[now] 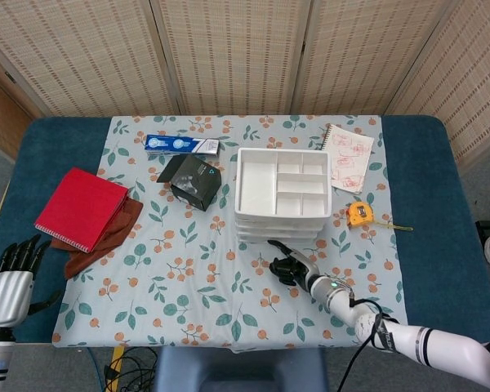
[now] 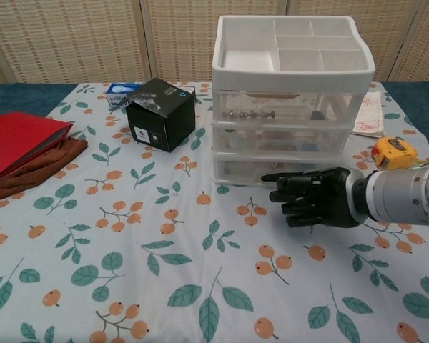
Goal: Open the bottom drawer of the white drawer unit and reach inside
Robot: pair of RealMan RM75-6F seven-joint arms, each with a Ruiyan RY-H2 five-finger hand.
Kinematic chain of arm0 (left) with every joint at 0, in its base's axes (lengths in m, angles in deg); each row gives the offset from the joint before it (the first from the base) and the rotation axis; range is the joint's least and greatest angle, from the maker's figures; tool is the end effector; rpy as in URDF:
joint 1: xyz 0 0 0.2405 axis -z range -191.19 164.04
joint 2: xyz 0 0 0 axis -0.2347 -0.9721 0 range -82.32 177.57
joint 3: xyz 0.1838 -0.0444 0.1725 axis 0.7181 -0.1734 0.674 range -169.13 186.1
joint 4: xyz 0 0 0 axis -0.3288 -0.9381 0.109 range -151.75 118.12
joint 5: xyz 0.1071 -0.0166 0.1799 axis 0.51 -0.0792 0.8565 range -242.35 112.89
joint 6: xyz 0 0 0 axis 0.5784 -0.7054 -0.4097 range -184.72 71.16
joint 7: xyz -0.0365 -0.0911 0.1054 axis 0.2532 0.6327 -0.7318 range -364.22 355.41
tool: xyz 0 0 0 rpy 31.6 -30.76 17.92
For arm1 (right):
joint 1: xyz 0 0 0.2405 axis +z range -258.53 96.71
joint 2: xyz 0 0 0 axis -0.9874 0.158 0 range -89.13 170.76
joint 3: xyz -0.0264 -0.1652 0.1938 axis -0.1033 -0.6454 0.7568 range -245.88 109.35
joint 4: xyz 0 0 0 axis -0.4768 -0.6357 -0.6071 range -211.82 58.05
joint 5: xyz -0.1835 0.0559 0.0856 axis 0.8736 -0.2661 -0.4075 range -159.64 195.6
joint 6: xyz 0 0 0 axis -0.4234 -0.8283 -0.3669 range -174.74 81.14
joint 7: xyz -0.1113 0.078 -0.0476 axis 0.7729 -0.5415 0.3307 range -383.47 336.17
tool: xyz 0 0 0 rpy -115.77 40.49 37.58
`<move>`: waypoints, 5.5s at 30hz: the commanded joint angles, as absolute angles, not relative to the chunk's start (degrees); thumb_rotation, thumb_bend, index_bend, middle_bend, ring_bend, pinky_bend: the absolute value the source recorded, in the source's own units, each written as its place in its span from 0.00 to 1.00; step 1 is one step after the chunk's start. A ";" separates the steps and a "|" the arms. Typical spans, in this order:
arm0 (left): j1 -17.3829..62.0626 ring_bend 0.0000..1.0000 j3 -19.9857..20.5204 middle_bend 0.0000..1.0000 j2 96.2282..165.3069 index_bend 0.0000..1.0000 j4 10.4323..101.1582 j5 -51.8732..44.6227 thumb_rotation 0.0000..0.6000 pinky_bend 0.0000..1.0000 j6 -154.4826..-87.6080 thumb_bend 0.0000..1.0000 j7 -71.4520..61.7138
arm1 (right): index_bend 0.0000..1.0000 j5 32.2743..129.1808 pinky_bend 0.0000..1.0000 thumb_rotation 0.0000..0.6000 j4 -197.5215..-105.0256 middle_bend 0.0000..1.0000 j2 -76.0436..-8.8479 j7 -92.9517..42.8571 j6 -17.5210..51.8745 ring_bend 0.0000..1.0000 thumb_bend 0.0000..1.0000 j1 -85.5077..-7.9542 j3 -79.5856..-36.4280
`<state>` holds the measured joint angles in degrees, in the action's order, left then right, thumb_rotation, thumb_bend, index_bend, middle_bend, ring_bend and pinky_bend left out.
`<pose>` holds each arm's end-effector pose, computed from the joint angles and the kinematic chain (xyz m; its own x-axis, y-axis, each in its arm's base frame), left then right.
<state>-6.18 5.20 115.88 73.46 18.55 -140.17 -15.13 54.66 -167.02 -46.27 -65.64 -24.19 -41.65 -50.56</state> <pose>-0.3104 0.1964 0.1384 0.5249 0.0105 0.8511 0.8512 -0.0058 -0.5248 -0.1582 -0.3048 -0.0606 -0.8568 -0.4332 0.2797 -0.5134 0.6667 -0.5403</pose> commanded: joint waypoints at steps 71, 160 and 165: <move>-4.70 0.08 5.46 0.06 113.92 0.11 77.73 19.83 1.00 0.08 -138.70 0.18 -15.39 | 0.00 56.18 0.99 1.00 -174.36 0.75 -43.50 -57.69 -26.90 1.00 0.81 -43.65 -51.66; -4.64 0.08 5.98 0.06 114.42 0.12 77.87 20.44 1.00 0.08 -139.38 0.18 -15.07 | 0.06 74.28 0.99 1.00 -186.11 0.73 -32.05 -47.44 -19.97 1.00 0.81 -47.61 -61.88; -4.68 0.08 5.96 0.06 114.40 0.12 77.95 20.42 1.00 0.08 -139.45 0.18 -15.08 | 0.06 75.86 0.99 1.00 -186.97 0.73 -31.53 -47.94 -19.99 1.00 0.81 -48.19 -62.15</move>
<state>-4.68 5.96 114.39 77.95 20.42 -139.44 -15.08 75.65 -186.80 -31.65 -47.83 -19.98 -48.06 -62.08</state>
